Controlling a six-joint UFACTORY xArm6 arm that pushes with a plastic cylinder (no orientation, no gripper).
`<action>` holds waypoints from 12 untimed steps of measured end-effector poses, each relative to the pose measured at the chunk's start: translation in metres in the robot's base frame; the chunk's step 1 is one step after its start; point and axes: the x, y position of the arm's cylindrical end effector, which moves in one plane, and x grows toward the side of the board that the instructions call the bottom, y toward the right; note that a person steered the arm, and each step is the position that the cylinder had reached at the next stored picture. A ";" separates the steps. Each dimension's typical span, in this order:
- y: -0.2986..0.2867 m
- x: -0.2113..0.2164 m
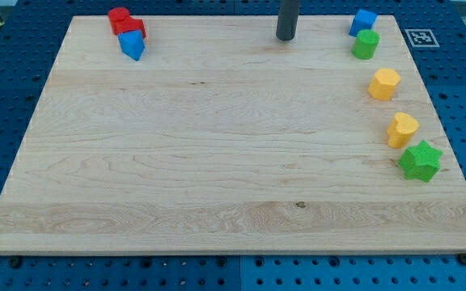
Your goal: Push the blue cube into the blue triangle
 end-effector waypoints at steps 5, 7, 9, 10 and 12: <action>0.143 0.062; 0.177 0.059; 0.193 -0.047; 0.189 -0.047; 0.131 -0.046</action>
